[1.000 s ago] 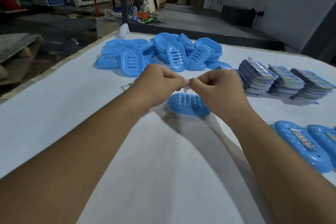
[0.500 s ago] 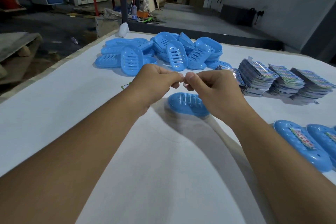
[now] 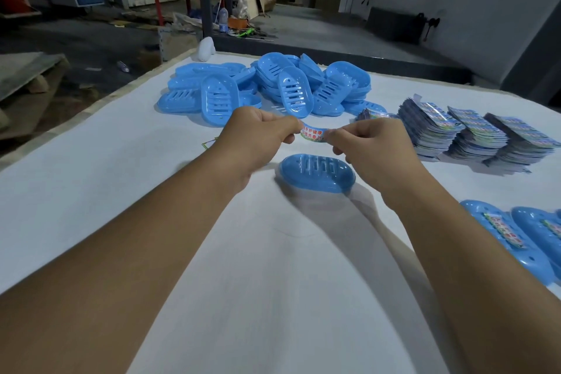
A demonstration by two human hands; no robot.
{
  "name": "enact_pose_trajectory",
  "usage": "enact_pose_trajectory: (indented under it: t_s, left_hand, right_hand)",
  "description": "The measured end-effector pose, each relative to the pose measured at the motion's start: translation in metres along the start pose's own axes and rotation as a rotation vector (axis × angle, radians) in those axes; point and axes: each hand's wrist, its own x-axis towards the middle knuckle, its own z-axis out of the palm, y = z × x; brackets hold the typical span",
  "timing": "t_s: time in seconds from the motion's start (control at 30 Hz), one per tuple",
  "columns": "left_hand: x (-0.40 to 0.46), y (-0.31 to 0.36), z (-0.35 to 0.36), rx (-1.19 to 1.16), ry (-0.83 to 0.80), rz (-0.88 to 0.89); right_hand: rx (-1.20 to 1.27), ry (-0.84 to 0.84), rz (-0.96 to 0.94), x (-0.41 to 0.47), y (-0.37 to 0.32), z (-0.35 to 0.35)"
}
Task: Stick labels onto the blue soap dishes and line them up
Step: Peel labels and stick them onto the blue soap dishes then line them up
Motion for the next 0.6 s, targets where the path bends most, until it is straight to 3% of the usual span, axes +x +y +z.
enact_pose_trajectory:
  t_s: [0.27,0.6]
  left_hand:
    - [-0.003,-0.009,0.006,0.165,-0.016,0.026]
    - [-0.009,-0.010,0.015,0.588,0.086,0.197]
  right_hand:
    - [-0.064,-0.076,0.158,0.001,0.001,-0.010]
    - [-0.257,-0.080,0.163,0.000,0.005,-0.009]
